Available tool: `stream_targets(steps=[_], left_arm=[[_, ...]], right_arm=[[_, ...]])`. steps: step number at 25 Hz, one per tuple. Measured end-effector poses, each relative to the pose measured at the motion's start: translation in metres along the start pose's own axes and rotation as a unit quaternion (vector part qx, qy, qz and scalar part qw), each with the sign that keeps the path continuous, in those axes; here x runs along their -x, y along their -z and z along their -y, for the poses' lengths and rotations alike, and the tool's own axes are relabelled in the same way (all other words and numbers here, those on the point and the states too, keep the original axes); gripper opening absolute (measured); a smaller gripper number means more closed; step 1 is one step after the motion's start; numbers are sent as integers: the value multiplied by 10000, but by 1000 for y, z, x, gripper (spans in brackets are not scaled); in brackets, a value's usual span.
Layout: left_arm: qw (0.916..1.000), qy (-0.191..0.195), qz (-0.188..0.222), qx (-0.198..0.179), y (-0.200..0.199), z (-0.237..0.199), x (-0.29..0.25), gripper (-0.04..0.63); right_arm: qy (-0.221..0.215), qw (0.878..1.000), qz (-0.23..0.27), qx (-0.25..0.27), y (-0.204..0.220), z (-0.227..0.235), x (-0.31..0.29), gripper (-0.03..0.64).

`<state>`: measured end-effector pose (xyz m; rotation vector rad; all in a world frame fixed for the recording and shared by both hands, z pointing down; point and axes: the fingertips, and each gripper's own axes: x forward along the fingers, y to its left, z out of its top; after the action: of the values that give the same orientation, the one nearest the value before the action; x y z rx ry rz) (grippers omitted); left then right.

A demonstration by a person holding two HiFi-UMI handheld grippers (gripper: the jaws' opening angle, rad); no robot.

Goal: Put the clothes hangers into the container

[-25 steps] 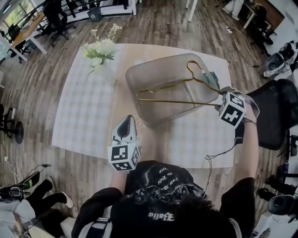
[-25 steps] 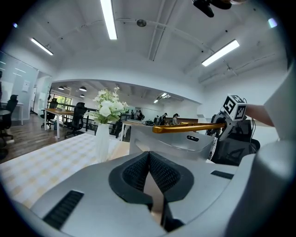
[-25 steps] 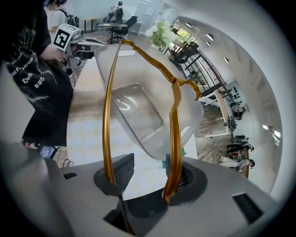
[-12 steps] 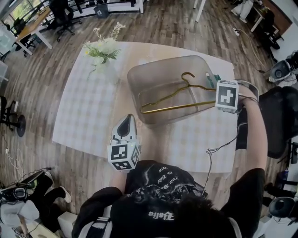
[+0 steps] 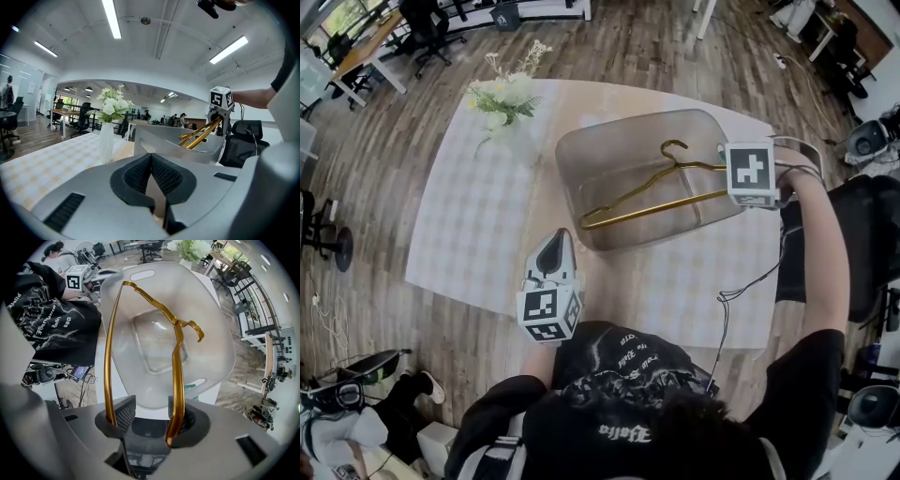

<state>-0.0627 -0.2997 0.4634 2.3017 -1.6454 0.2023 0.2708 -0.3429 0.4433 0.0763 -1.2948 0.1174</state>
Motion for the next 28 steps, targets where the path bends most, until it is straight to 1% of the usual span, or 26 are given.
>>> stream_targets(steps=[6,12,15,22,28], left_arm=[[10000,-77,5,19,1,-6,-1,20],[9999,-120,-26,15,1,-9,-1,20],[9999,-129,-38,13,2,-9,-1,20],[9998,-159,-88,54,6,-11,1,20],[9997,-210,-112,72,9,-15,1,20]], right_arm=[[14,10000,-59,28,-8,15,-3,227],[-361,9991,-203,-53,-14,14,-25,227],[-469,9985,-288,-34,-15,13,-35,229],[-519,9962,-693,108,-24,18,-46,230],[-633,9936,-920,160,-32,20,-62,232]])
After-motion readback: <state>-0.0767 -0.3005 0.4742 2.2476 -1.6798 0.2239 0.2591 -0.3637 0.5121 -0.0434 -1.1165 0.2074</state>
